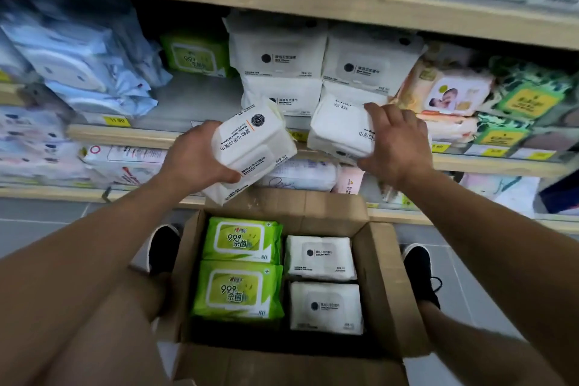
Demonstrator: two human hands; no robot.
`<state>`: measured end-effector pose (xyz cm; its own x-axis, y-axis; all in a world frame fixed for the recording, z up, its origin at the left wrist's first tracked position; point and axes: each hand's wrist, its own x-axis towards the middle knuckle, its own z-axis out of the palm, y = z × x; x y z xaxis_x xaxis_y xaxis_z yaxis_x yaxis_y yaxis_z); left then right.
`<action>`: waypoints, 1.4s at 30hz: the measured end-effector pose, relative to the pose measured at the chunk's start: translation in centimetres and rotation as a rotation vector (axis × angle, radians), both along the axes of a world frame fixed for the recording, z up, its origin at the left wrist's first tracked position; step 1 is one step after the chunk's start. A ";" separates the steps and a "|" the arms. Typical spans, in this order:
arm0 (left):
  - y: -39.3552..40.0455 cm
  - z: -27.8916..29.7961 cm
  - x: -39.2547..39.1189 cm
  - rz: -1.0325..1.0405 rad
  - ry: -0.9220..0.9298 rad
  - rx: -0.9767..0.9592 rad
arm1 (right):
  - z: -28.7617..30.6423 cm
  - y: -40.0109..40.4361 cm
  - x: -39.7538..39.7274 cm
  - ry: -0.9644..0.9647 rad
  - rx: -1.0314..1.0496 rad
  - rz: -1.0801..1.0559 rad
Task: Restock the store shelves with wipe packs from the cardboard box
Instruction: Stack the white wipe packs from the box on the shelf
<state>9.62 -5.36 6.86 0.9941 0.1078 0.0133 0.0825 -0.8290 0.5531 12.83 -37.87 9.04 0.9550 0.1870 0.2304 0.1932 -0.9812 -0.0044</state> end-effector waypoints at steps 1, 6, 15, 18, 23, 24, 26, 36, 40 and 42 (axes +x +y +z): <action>0.2 0.0 0.5 0.003 0.004 0.004 | 0.3 0.1 1.1 -0.008 -0.009 -0.002; 0.5 -0.5 2.5 0.038 0.008 -0.049 | 1.2 0.4 6.0 -0.069 -0.089 0.044; -0.2 -1.8 5.0 0.072 0.023 -0.109 | -2.7 0.0 11.4 0.005 -0.213 0.058; -0.4 -2.0 5.1 0.040 0.022 -0.086 | -4.4 0.1 11.4 -0.014 -0.230 0.011; -0.8 -2.1 4.8 0.037 0.027 -0.073 | -4.7 -0.2 11.1 -0.015 -0.222 -0.008; -0.8 -2.1 4.7 0.038 0.031 -0.073 | -4.7 0.1 11.0 -0.004 -0.211 -0.019; -0.9 -2.1 4.6 0.040 0.034 -0.077 | -5.1 0.7 10.6 0.024 -0.187 -0.049; -1.2 -2.5 4.2 0.071 0.015 -0.110 | -6.7 -0.4 11.1 0.056 -0.045 -0.117; -1.7 -2.4 4.3 0.065 0.015 -0.116 | -6.1 -0.1 11.1 0.031 -0.103 -0.051; -2.0 -2.5 4.4 0.053 0.013 -0.106 | -6.2 0.0 11.3 0.025 -0.123 0.016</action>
<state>14.00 -7.31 4.32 0.9870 0.1603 -0.0143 0.1327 -0.7604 0.6358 24.15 -37.84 2.89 0.9567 0.2280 0.1808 0.2106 -0.9713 0.1106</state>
